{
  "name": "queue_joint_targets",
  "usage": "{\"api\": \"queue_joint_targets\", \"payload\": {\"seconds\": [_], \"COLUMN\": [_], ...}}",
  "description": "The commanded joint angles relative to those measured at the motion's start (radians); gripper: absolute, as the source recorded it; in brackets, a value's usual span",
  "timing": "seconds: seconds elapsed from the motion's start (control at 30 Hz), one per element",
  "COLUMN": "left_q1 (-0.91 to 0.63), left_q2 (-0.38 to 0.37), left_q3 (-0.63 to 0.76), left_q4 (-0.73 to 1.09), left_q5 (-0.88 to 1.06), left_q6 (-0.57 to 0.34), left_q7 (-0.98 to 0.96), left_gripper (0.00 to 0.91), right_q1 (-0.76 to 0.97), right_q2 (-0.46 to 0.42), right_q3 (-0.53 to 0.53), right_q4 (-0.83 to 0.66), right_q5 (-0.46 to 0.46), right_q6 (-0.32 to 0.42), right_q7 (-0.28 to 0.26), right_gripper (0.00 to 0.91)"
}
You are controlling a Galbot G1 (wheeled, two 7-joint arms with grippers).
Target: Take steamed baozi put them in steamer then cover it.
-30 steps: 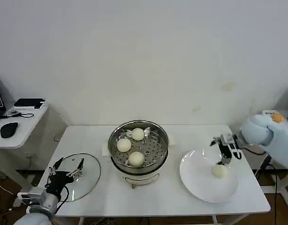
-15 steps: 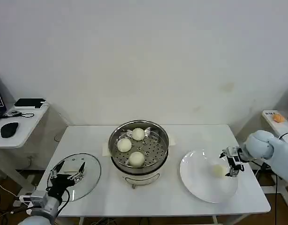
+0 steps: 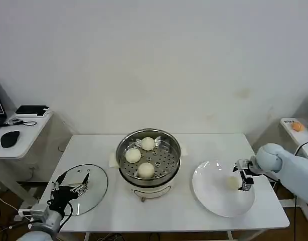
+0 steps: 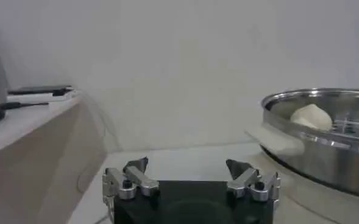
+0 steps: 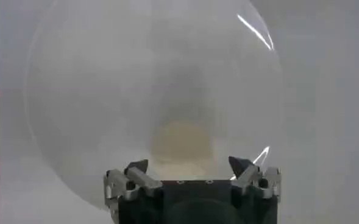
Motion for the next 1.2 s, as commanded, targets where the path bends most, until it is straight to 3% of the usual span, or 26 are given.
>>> {"api": "queue_joint_targets", "payload": {"seconds": [0.03, 0.13, 0.57, 1.0, 1.2], "left_q1": [0.001, 0.002, 0.004, 0.014, 0.016], "left_q2": [0.000, 0.001, -0.002, -0.003, 0.002], "left_q3": [-0.005, -0.009, -0.014, -0.025, -0.029], "left_q4": [0.000, 0.003, 0.001, -0.012, -0.019], "left_q5": [-0.001, -0.003, -0.003, -0.007, -0.007], "left_q6": [0.001, 0.000, 0.000, -0.001, 0.000], "left_q7": [0.000, 0.001, 0.000, 0.000, -0.001], "left_gripper": [0.907, 0.907, 0.907, 0.907, 0.907], "right_q1": [-0.022, -0.021, 0.009, 0.119, 0.219], "right_q2": [0.059, 0.061, 0.027, -0.026, -0.026], "right_q3": [0.012, 0.010, -0.003, -0.049, -0.062], "right_q4": [-0.046, -0.048, -0.022, 0.036, 0.085], "right_q5": [-0.026, -0.028, -0.018, 0.030, 0.097], "right_q6": [-0.012, -0.018, -0.029, -0.044, -0.067], "right_q7": [-0.004, -0.007, -0.037, -0.077, -0.083], "right_gripper": [0.856, 0.786, 0.685, 0.645, 0.645]}}
